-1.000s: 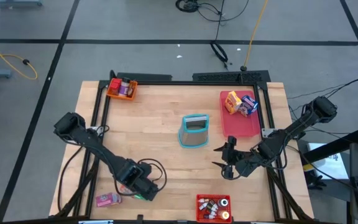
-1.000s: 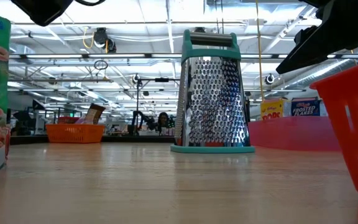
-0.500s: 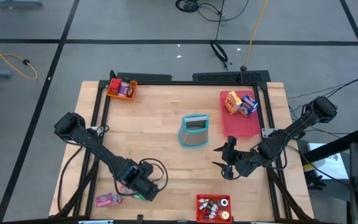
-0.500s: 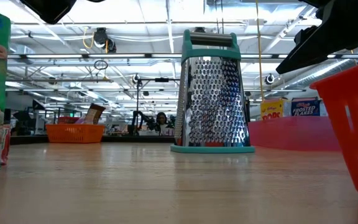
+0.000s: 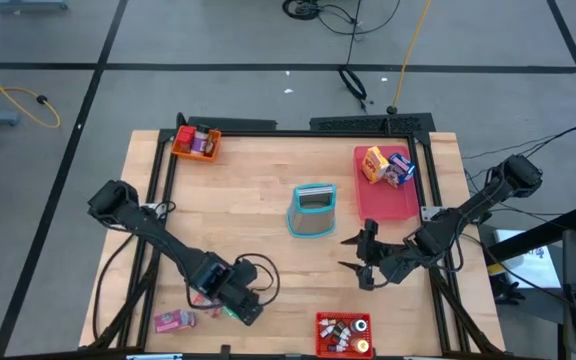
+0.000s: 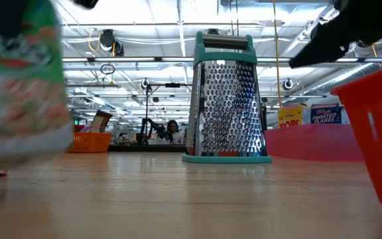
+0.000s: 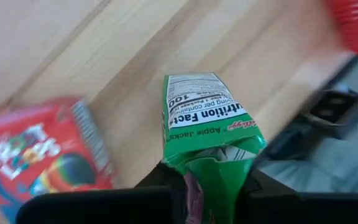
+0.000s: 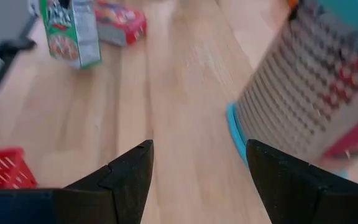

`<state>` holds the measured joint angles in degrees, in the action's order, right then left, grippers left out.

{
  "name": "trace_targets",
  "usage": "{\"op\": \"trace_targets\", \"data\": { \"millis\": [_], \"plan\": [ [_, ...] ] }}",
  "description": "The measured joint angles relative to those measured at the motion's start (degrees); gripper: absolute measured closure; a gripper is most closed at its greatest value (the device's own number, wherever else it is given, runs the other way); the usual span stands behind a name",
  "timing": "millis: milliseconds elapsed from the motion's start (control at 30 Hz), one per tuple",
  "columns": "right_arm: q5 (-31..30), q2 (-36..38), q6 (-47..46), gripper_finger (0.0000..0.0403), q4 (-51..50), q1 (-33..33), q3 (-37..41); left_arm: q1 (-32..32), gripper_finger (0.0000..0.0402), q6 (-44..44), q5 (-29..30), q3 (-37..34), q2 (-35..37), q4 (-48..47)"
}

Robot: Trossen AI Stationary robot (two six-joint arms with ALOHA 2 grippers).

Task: Pick & Place Kitchen Items
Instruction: Put the green cereal box into the pink bin

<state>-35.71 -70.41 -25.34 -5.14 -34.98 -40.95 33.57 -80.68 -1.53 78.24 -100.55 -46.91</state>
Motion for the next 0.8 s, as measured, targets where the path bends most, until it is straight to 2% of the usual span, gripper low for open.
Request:
{"op": "trace_targets", "data": {
  "millis": [400, 600, 800],
  "plan": [
    [0.5, 0.0, 6.0, 0.0154, 10.8, 0.0, 0.0, -2.8, 0.0369, 17.3, 9.0, 13.7, 0.0, 0.4],
    [9.0, -1.4, 12.6, 0.0154, 23.4, 0.1, 0.0, -4.8, 0.0369, 25.2, 11.9, 14.9, -0.7, 4.1],
    [16.7, -4.9, 15.1, 0.0154, 33.3, 1.1, 0.0, -7.1, 0.0369, 33.0, 9.2, 15.0, -4.7, 10.7]
  ]
}}
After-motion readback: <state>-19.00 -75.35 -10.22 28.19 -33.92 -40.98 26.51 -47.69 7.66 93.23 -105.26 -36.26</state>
